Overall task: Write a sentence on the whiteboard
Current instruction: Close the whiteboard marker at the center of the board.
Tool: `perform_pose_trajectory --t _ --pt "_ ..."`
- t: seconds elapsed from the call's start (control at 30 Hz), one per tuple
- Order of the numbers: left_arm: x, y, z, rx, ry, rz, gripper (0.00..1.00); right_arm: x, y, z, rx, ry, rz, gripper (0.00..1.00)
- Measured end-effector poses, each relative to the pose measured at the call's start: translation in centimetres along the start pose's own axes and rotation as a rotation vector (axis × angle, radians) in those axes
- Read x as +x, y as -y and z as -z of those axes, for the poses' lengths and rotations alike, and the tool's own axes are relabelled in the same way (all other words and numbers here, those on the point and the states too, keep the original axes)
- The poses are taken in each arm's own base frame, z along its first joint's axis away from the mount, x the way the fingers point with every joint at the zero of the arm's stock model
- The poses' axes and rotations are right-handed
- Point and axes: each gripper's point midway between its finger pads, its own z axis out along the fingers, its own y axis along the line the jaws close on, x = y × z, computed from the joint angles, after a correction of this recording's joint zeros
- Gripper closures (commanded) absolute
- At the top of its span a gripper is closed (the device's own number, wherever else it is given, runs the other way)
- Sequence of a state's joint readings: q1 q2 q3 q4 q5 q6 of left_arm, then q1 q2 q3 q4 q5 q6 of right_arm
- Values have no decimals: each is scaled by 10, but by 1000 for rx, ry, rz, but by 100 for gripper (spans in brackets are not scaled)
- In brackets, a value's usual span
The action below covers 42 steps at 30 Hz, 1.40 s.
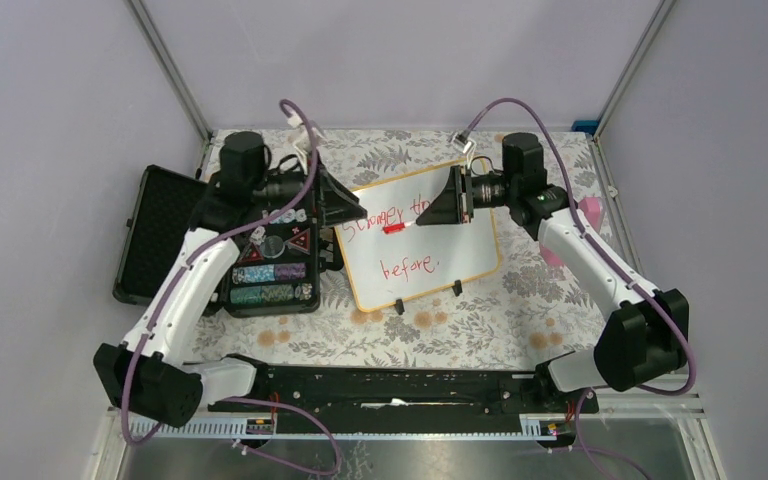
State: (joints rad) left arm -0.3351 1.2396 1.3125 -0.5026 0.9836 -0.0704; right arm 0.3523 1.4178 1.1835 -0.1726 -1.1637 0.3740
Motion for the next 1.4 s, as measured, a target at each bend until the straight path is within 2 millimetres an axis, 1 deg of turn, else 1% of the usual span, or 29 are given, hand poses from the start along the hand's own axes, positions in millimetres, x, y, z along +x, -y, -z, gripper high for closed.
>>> perform_pose_trajectory --t 0.07,0.1,0.13,0.23,0.27,0.33,0.5,0.57,0.67,0.77,0.93,1.0,1.1,1.4 --pt "-12 -6 8 31 102 98 38 -19 -9 1 -25 53 20 100" --pt "-14 -8 8 56 136 145 37 -24 -14 1 -37 68 28 100" --pt "-14 -8 7 89 162 197 36 -30 -19 1 -49 87 36 100" --pt "-3 -4 1 172 183 355 36 -43 -30 2 -81 126 53 100" --pt "0 -1 1 193 185 390 36 -46 -33 2 -90 137 57 100" --pt "-2 4 2 221 191 422 36 -49 -38 3 -107 152 58 100" --pt "-17 21 9 274 227 420 39 -51 -45 3 -145 175 36 100" --pt "-19 28 11 294 233 412 40 -51 -48 3 -154 179 34 100" --pt "-18 33 11 309 230 415 41 -51 -54 1 -173 178 35 100" --pt "-17 36 9 319 224 418 43 -49 -60 -2 -196 168 40 100" --pt "-16 39 8 326 218 426 54 -43 -71 -6 -230 140 53 100" --pt "-16 40 7 330 216 424 58 -42 -72 -7 -235 135 52 100" --pt "-16 42 6 335 212 423 59 -40 -73 -9 -239 130 53 100" --pt "-13 46 2 349 197 421 71 -35 -72 -13 -235 112 51 100"
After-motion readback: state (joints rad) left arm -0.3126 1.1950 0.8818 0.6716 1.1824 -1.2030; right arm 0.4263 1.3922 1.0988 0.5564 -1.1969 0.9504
